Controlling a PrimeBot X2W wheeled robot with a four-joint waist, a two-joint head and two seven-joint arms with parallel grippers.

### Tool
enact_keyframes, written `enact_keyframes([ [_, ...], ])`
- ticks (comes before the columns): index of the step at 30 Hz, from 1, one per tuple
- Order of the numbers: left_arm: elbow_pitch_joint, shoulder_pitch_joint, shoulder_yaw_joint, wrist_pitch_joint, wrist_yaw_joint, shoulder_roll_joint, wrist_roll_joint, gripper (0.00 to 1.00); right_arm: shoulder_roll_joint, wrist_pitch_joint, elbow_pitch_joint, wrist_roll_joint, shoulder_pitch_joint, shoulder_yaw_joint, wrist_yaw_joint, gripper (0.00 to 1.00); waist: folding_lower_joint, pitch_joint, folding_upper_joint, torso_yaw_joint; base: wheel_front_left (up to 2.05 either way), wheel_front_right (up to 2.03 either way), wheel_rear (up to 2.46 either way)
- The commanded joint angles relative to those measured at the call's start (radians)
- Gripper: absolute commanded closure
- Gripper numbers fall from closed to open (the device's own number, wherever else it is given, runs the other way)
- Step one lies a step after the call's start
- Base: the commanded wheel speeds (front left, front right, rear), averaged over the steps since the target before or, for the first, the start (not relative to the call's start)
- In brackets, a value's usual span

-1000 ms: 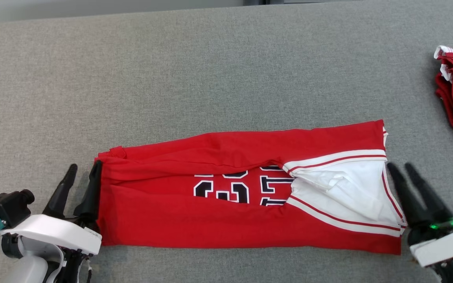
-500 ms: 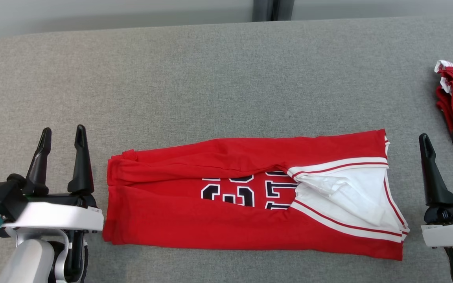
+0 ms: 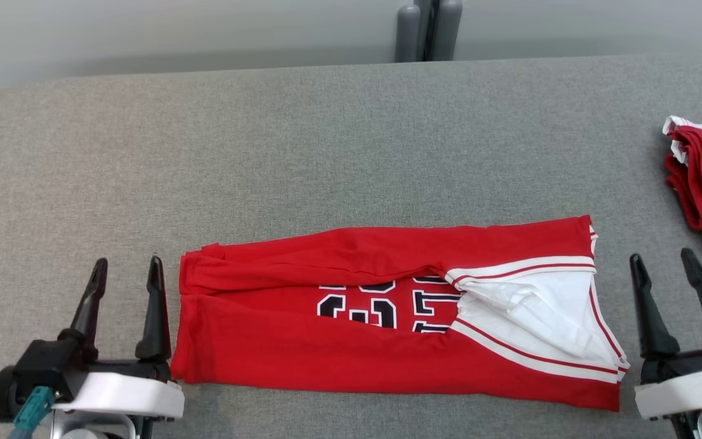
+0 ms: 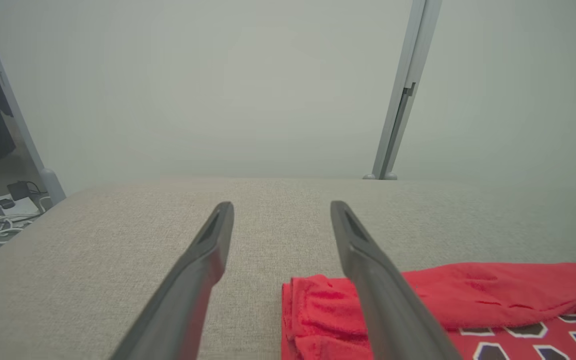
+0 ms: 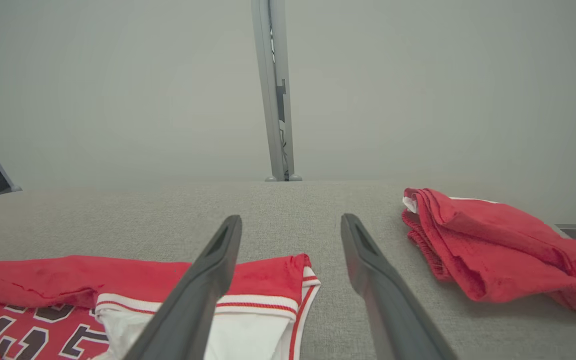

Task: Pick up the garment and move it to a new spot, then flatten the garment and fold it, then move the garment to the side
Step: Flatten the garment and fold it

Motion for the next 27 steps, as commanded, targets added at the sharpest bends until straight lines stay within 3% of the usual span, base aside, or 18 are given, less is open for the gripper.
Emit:
enact_keyframes([
  [1,0.004,0.016,0.001,-0.003,-0.005,-0.004,0.01,0.0,0.002,0.005,0.015,-0.008,0.019,-0.001,0.0,0.0,0.0,-0.013,-0.0001,0.004,0.0,0.0,0.0],
  [27,0.049,0.01,-0.001,-0.003,-0.035,-0.027,0.037,0.0,0.0,0.015,0.1,-0.007,-0.006,0.008,0.0,0.0,0.0,-0.016,-0.0001,0.018,0.0,0.0,0.0],
])
